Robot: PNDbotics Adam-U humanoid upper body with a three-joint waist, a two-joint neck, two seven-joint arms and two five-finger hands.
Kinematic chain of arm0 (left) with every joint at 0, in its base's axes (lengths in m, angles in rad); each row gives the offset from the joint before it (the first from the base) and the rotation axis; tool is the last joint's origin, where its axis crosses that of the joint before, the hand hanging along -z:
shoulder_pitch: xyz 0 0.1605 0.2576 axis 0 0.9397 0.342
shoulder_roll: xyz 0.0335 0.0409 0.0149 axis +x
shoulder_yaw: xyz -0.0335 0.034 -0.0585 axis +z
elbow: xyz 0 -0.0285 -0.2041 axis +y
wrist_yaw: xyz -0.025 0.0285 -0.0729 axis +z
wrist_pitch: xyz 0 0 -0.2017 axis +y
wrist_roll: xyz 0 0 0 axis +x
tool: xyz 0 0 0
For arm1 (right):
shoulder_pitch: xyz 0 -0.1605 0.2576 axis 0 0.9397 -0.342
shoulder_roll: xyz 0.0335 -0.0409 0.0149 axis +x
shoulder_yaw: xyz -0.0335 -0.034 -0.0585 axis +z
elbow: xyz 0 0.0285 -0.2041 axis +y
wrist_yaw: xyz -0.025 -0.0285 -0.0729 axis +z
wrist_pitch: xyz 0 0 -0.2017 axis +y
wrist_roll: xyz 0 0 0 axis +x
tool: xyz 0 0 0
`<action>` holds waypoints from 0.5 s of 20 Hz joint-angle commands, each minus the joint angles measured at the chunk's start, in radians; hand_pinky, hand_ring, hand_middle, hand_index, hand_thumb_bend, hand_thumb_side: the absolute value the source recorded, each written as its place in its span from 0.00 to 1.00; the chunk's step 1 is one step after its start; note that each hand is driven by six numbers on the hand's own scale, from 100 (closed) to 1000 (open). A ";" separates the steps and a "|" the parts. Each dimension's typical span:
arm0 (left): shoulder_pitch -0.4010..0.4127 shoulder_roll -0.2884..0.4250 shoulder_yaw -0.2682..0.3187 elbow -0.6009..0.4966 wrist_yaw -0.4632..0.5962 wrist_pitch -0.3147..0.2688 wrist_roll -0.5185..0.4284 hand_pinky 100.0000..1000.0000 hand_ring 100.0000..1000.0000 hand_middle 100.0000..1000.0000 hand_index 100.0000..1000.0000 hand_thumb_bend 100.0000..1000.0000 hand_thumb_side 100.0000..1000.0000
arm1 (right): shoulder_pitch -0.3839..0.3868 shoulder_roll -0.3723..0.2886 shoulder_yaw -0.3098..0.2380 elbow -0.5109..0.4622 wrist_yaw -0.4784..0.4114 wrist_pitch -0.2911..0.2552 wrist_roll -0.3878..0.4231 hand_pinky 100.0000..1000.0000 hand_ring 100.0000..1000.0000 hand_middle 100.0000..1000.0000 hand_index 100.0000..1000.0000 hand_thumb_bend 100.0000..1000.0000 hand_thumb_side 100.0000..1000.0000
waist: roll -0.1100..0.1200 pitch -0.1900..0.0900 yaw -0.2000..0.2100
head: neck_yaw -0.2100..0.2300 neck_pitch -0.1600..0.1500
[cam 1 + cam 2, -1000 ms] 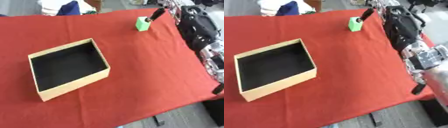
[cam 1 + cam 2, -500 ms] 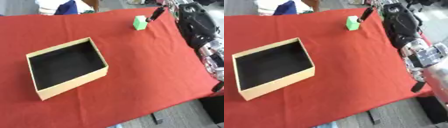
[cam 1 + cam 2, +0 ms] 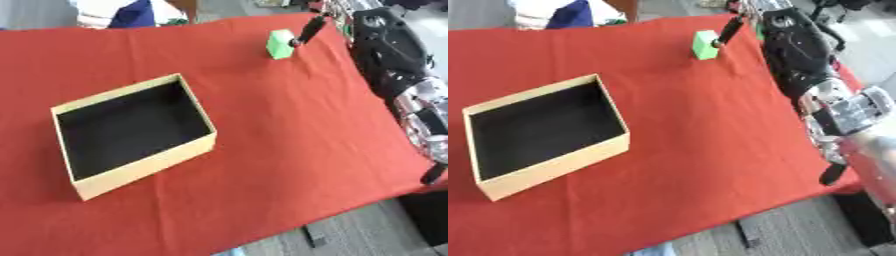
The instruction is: Pick up objects on the table and place them in the box.
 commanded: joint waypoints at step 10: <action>-0.021 0.016 0.004 -0.019 -0.001 -0.006 -0.007 0.64 0.61 0.56 0.78 0.00 0.60 | -0.018 -0.024 -0.013 0.006 -0.040 0.024 -0.019 0.88 0.93 1.00 1.00 0.38 0.52 | 0.008 0.012 0.028 | -0.020 -0.014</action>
